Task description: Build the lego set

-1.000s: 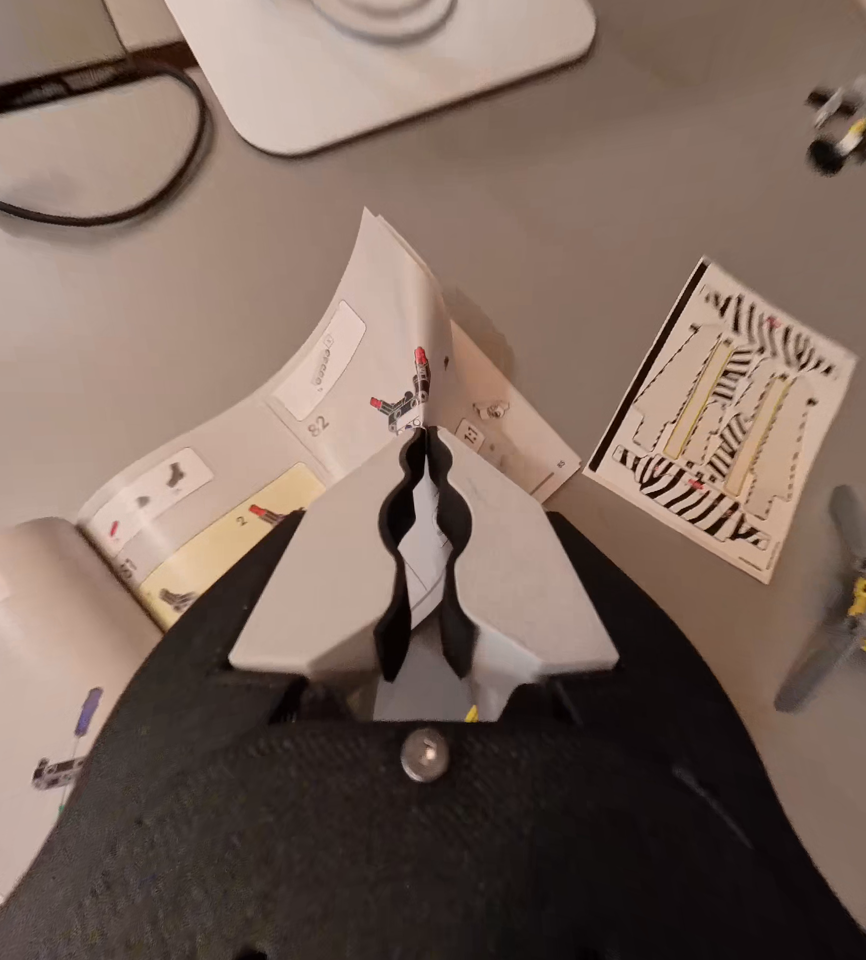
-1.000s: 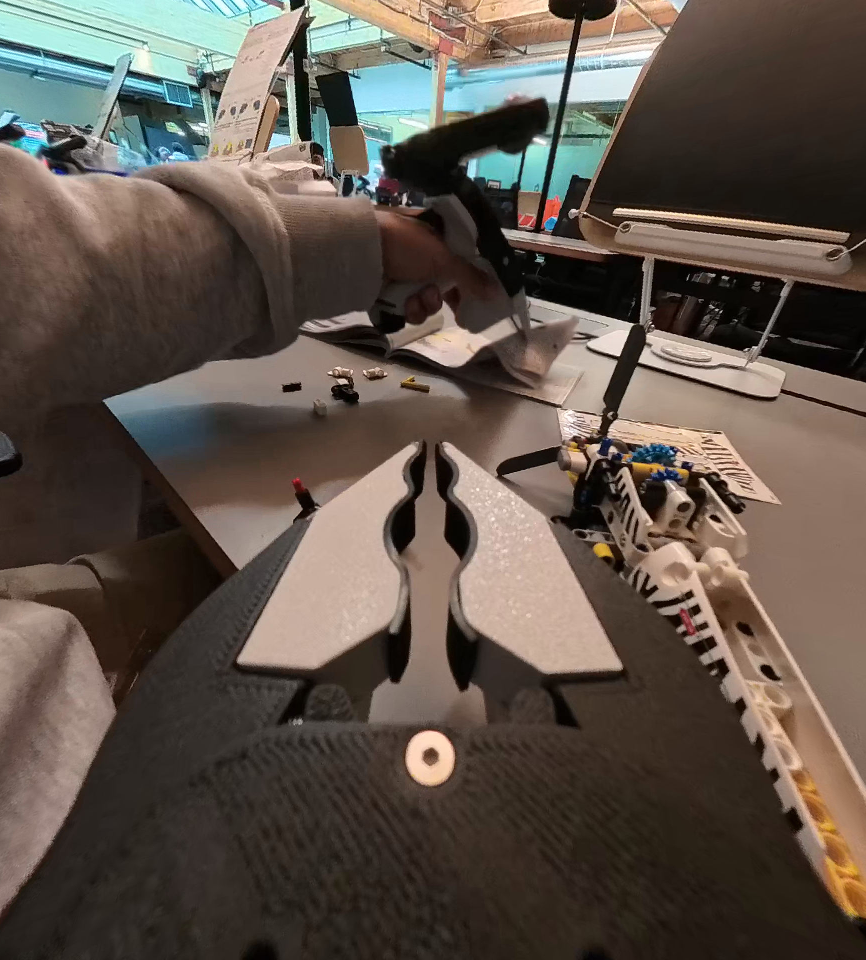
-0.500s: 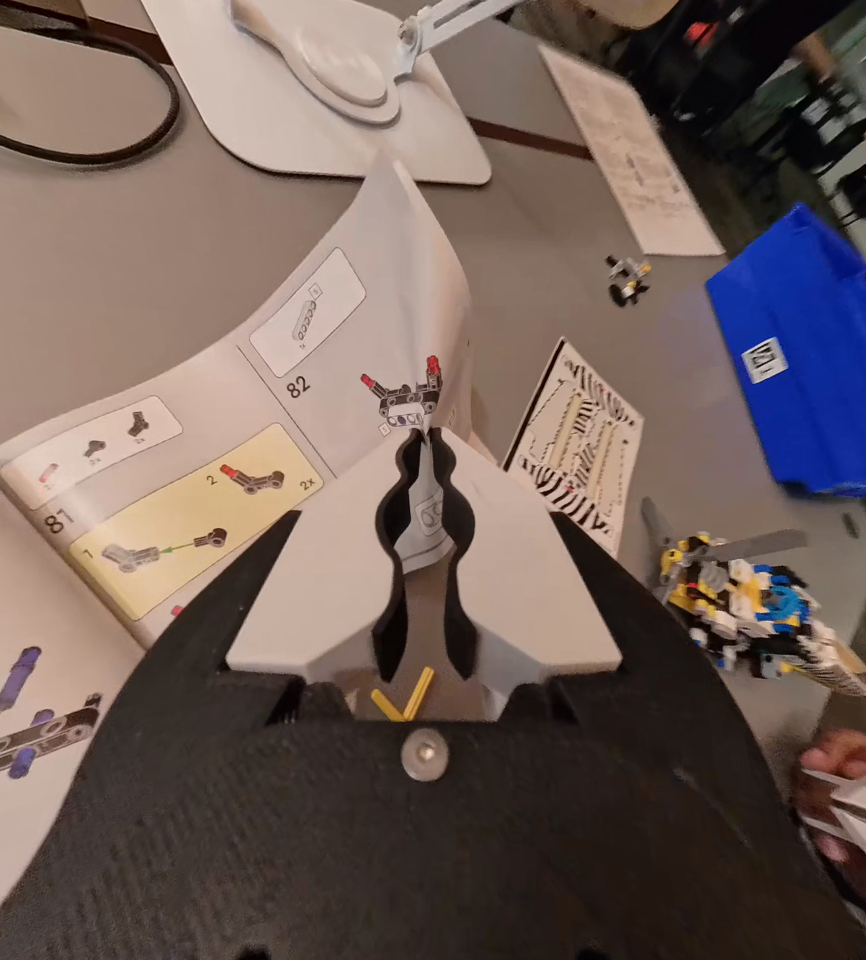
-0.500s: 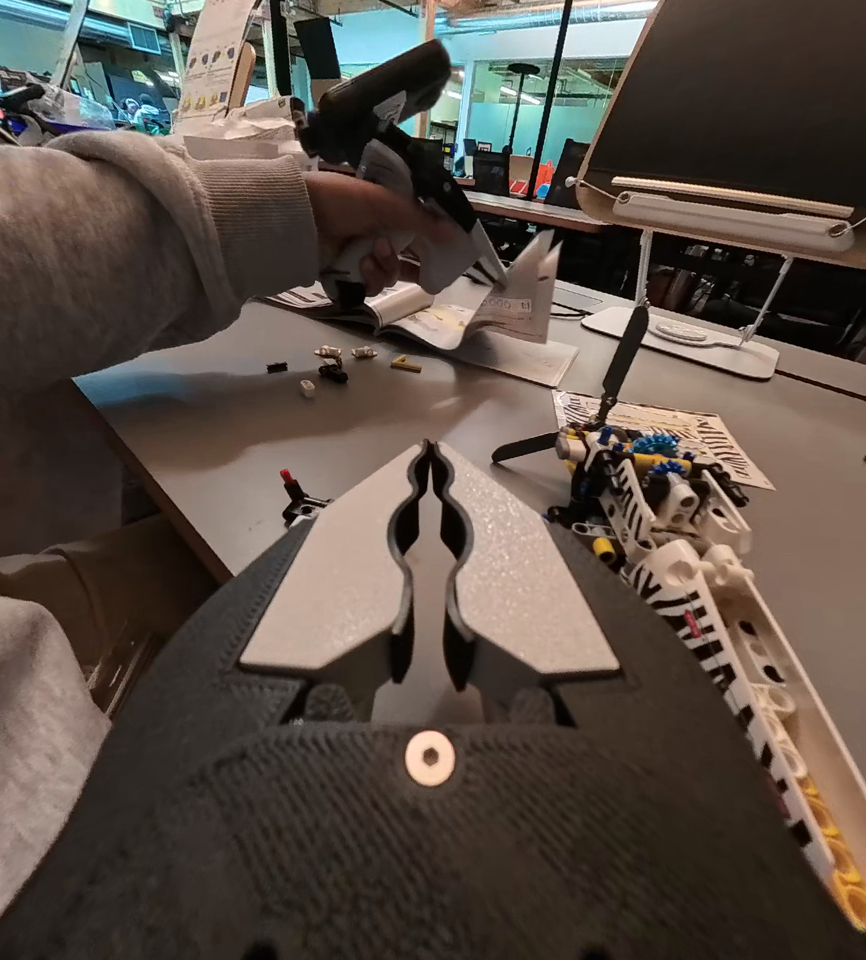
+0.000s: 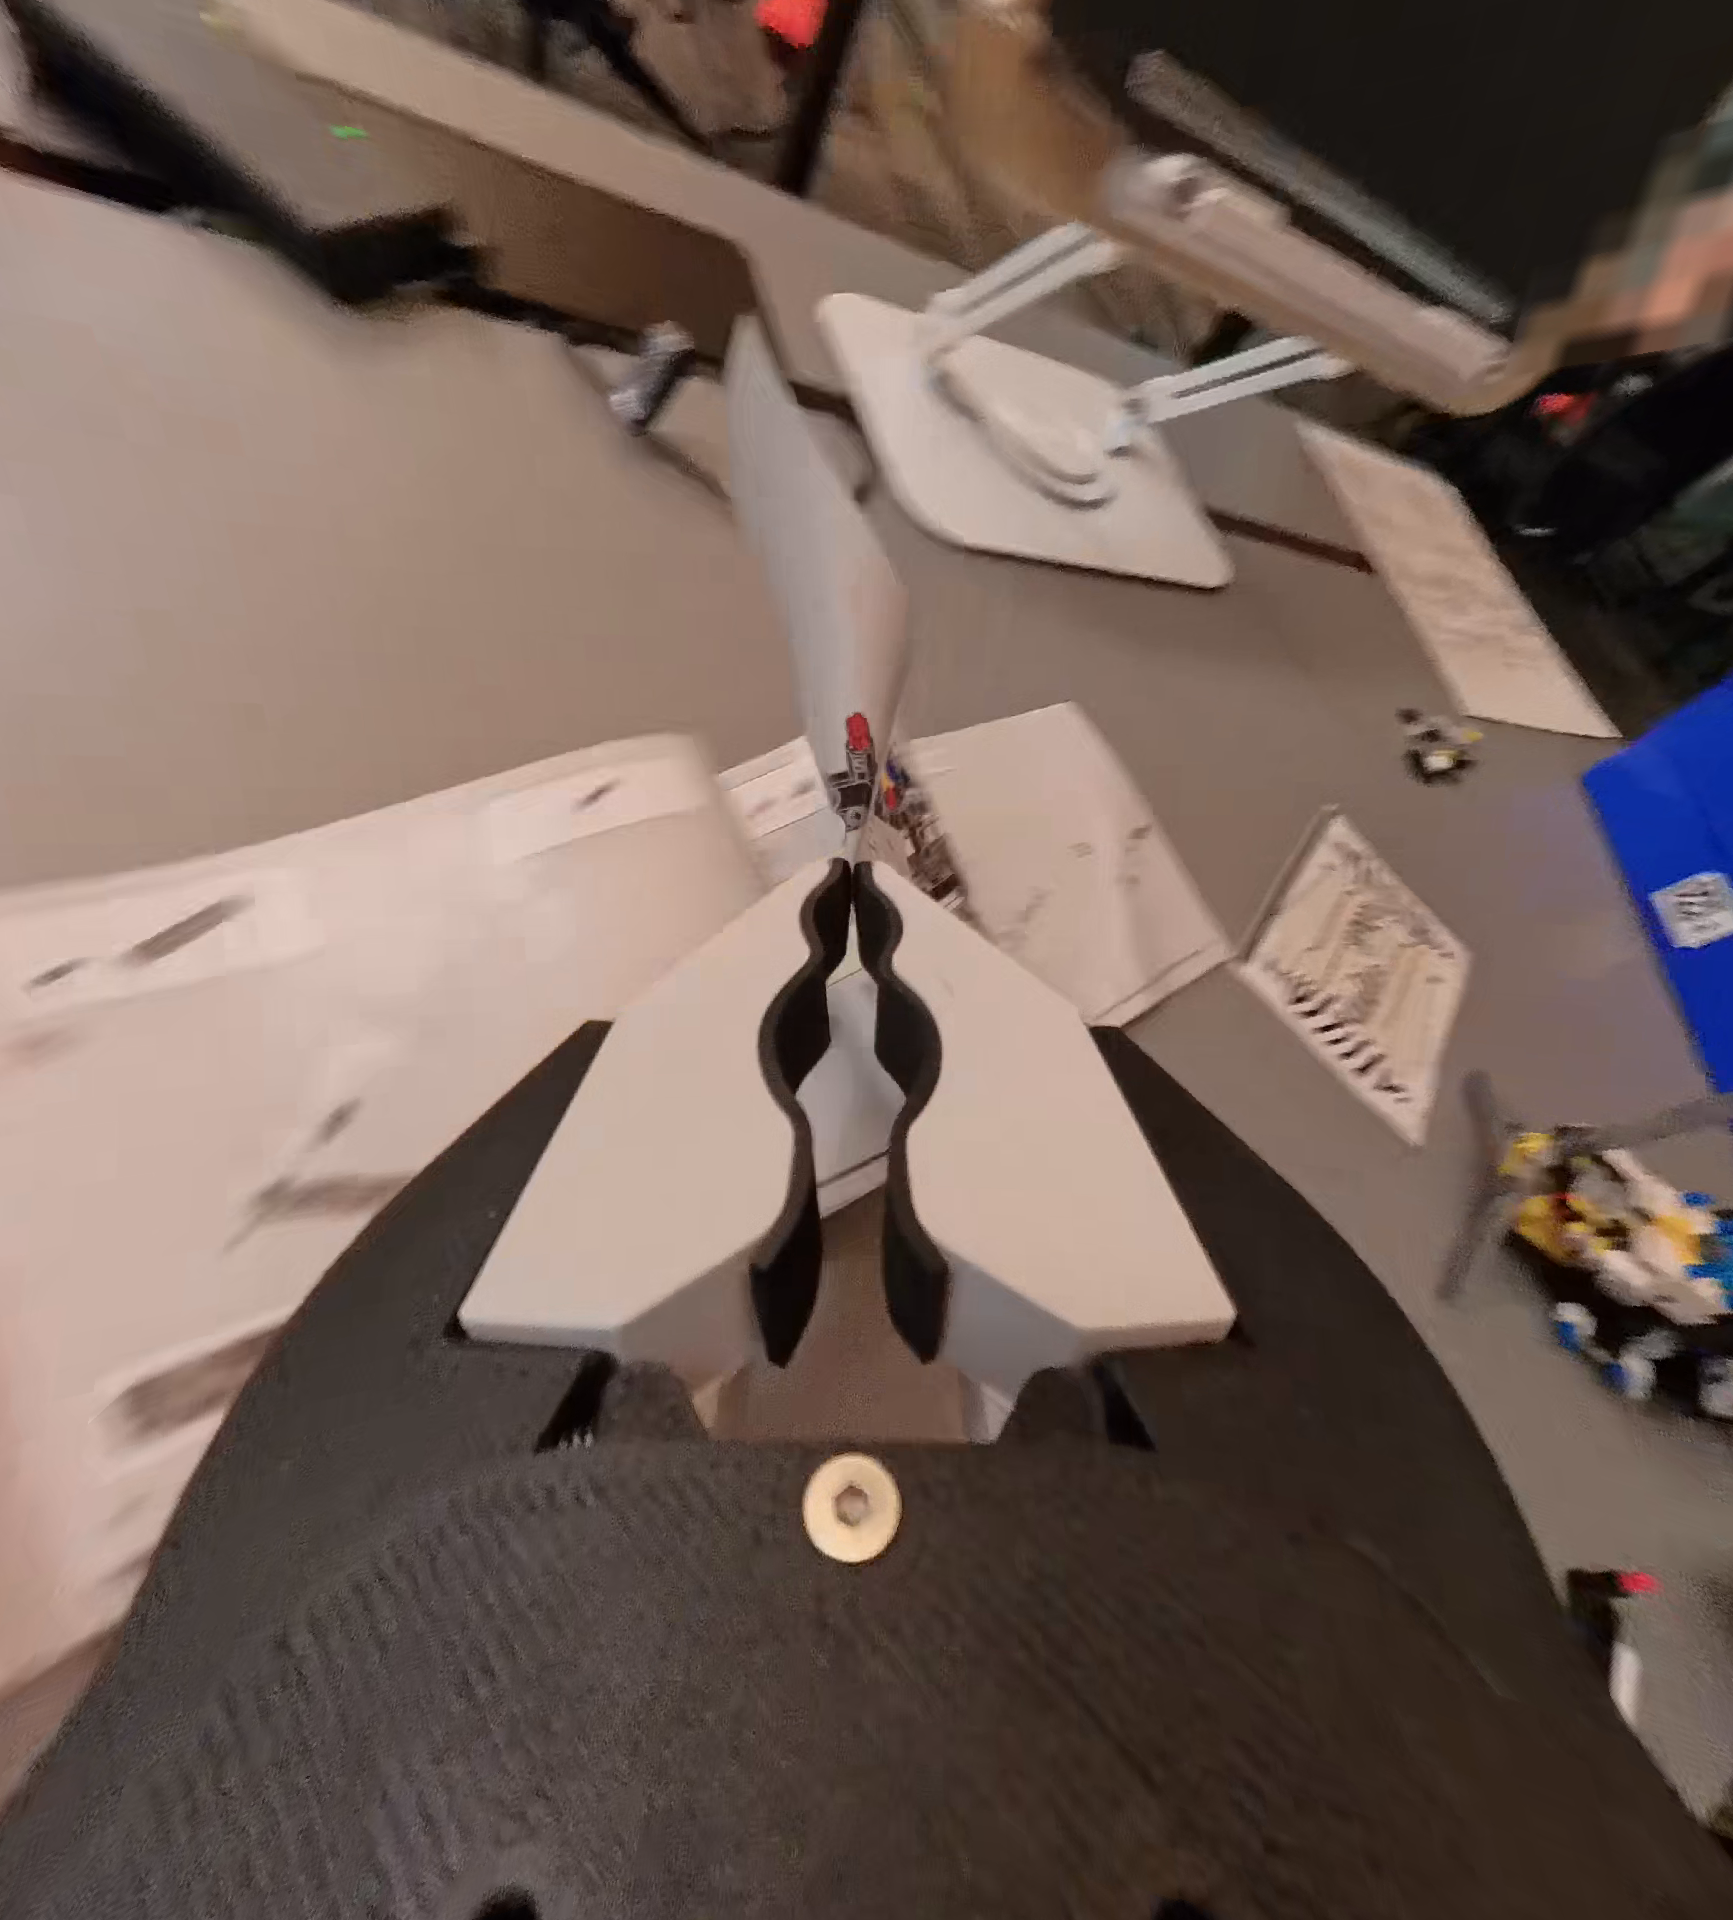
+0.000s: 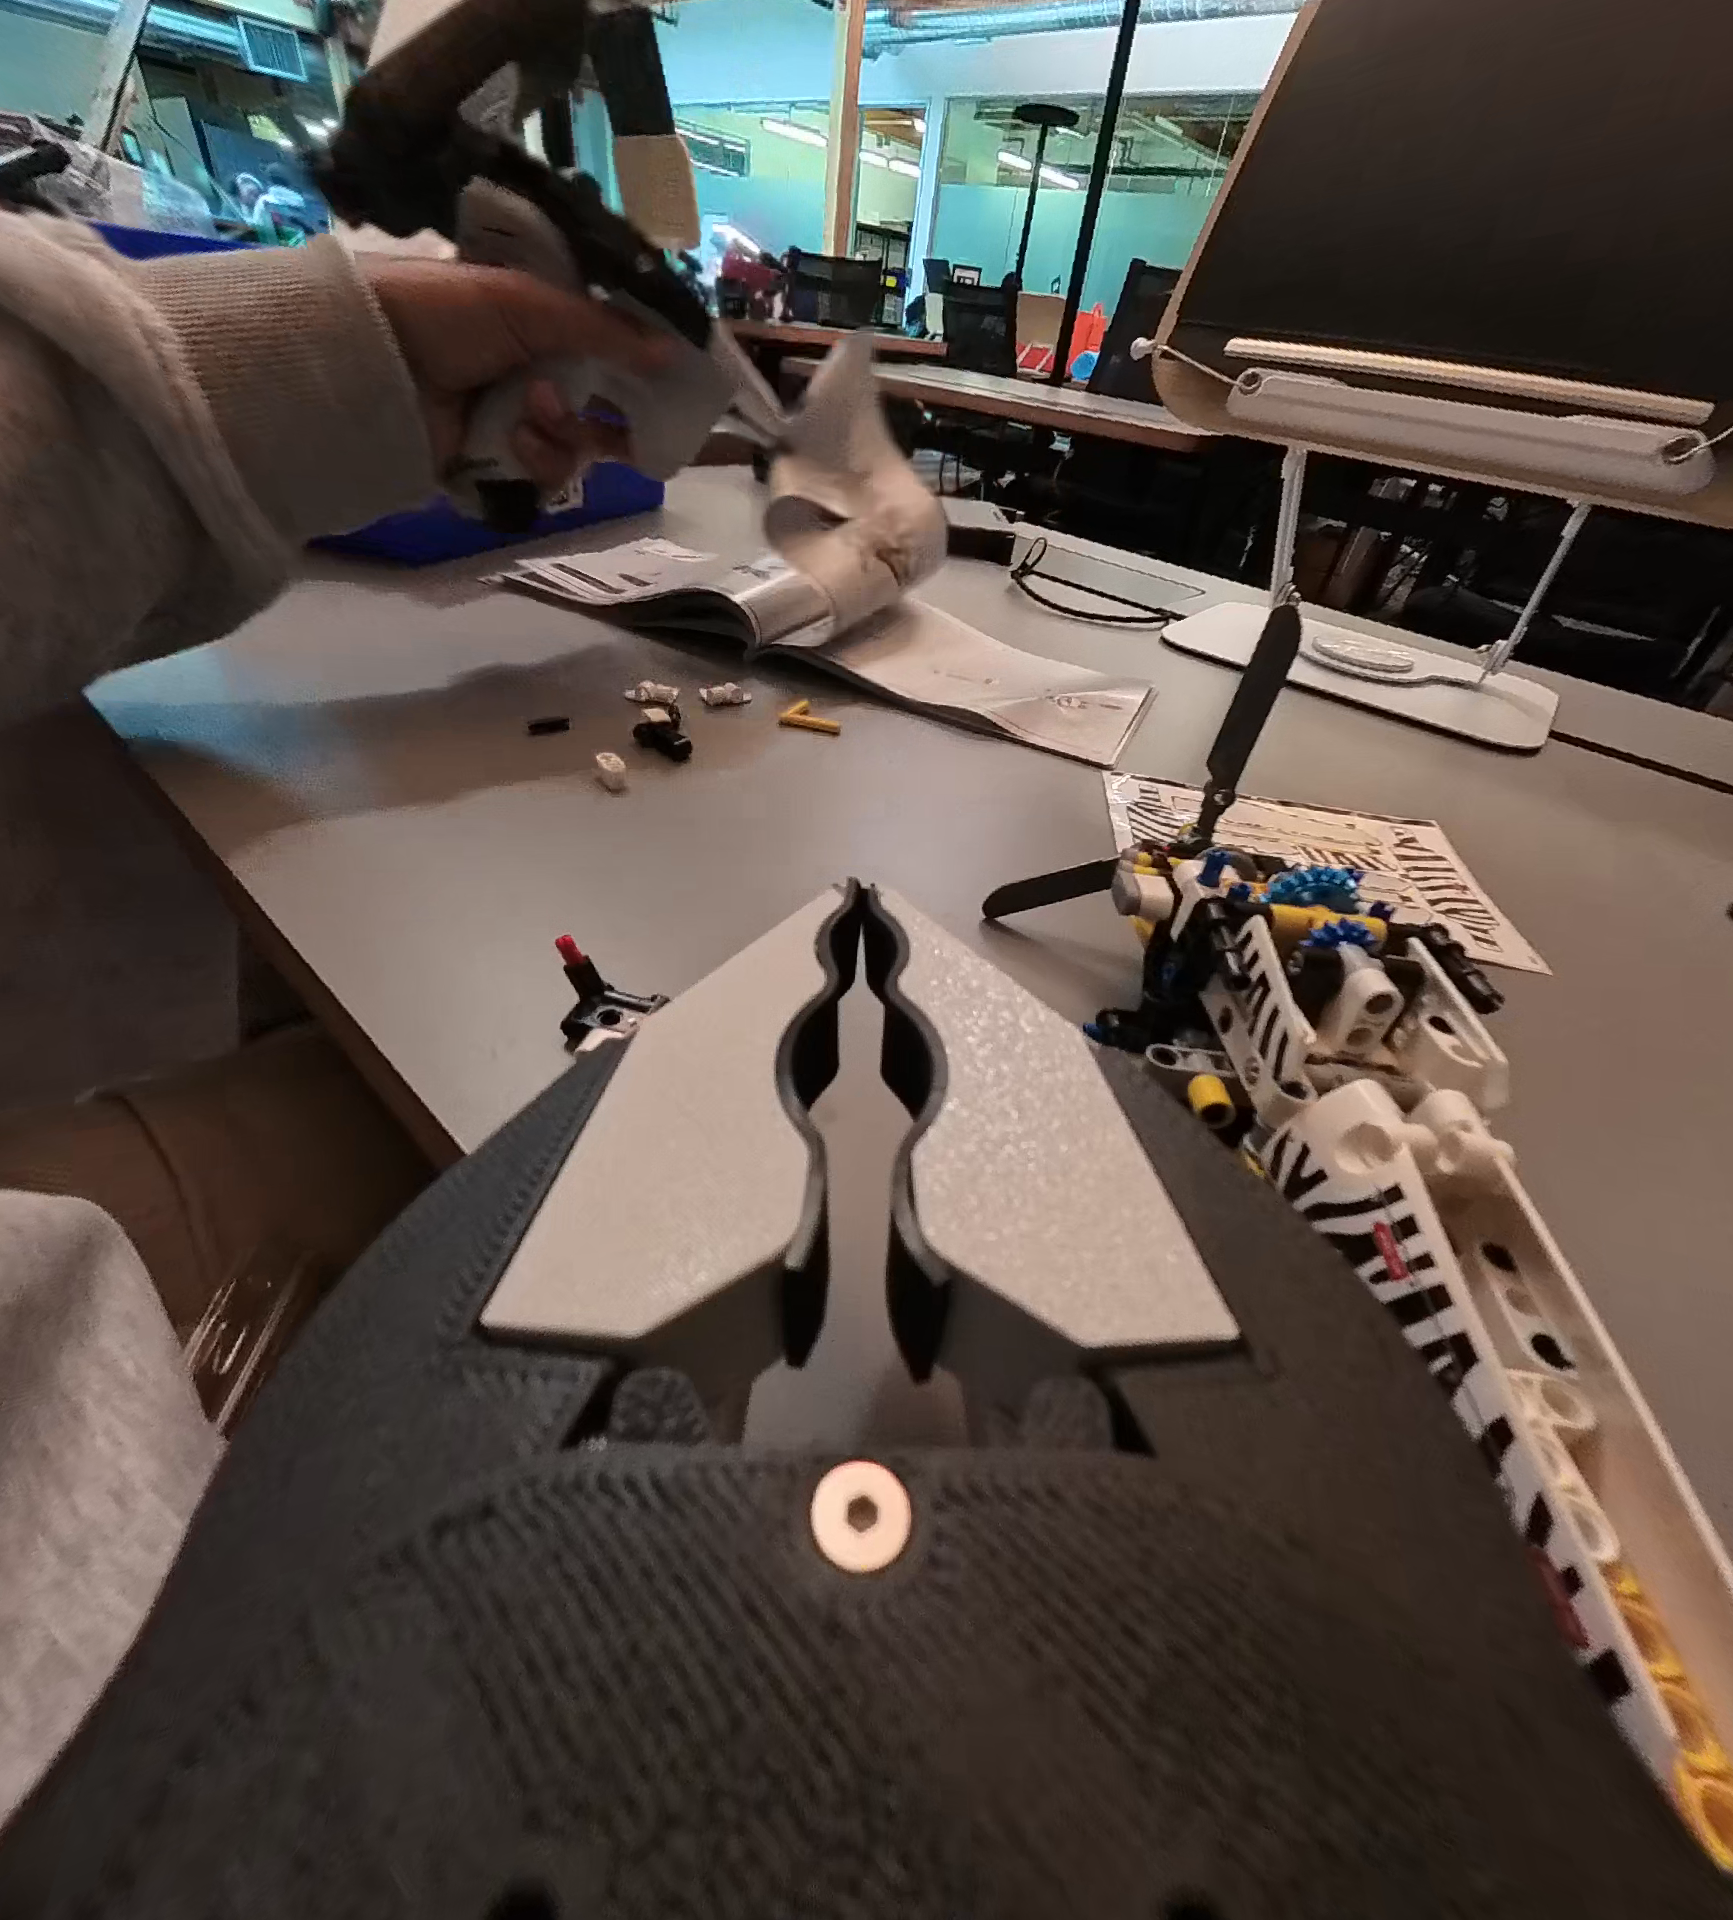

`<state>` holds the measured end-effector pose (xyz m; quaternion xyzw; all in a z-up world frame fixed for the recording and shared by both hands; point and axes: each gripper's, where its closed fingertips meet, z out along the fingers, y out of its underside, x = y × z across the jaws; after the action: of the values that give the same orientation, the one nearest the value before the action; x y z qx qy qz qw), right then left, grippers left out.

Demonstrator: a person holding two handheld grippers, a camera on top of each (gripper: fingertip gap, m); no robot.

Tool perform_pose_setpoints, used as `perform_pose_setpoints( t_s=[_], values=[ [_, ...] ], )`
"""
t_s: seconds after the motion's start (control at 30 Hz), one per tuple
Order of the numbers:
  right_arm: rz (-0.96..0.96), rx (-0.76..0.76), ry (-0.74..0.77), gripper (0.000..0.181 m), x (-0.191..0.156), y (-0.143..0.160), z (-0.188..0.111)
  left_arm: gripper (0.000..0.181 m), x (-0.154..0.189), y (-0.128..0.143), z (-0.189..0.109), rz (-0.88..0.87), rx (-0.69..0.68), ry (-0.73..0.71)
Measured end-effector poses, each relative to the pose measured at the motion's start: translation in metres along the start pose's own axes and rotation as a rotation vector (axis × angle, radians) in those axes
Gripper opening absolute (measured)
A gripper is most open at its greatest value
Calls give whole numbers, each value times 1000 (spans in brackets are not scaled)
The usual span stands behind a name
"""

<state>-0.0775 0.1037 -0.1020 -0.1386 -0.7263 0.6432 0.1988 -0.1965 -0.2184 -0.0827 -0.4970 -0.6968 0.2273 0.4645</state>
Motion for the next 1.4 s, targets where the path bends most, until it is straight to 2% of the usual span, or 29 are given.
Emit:
perform_pose_setpoints(
  t_s=[0.17, 0.3, 0.43, 0.53, 0.63, 0.67, 0.73, 0.8, 0.9, 1.0, 1.07, 1.13, 1.4],
  values=[
    [-17, 11, 4, 0, -1, -1, -1, 4, -72, 29, -45, -53, -40, -188],
    [-10, 15, 5, 0, 0, -2, -2, 9, -88, 37, -63, 2, -4, -284],
    [10, -3, 5, 0, 1, 0, -1, 10, -97, 27, -71, 61, 87, -419],
    [-6, -14, 19, 0, 2, 1, 0, 11, -80, 13, -65, 50, 179, -364],
    [-31, -16, 37, 0, 1, 1, 0, 7, -41, 6, -47, 96, 227, -211],
    [-32, -16, 44, 0, 2, 1, 0, 5, -31, 11, -37, 116, 196, -173],
    [-26, -18, 51, 0, 3, 1, 0, 7, -22, 33, -13, 157, 51, -116],
    [-23, -16, 59, 0, 5, 1, 0, 4, -23, 48, 2, 187, -21, -99],
    [-36, -1, 78, 0, 6, -1, -2, 0, -30, 54, 6, 191, -45, -131],
    [-51, 17, 94, 0, 6, -3, -4, 0, -48, 63, 1, 255, -114, -253],
    [-60, 37, 103, 0, 6, -5, -5, 2, -62, 75, -3, 324, -207, -335],
    [-69, 54, 113, 0, 7, -7, -7, 2, -68, 76, -7, 340, -207, -365],
    [-65, 50, 128, 0, 9, -6, -8, 1, -68, 75, -10, 234, -185, -308]
  ],
)
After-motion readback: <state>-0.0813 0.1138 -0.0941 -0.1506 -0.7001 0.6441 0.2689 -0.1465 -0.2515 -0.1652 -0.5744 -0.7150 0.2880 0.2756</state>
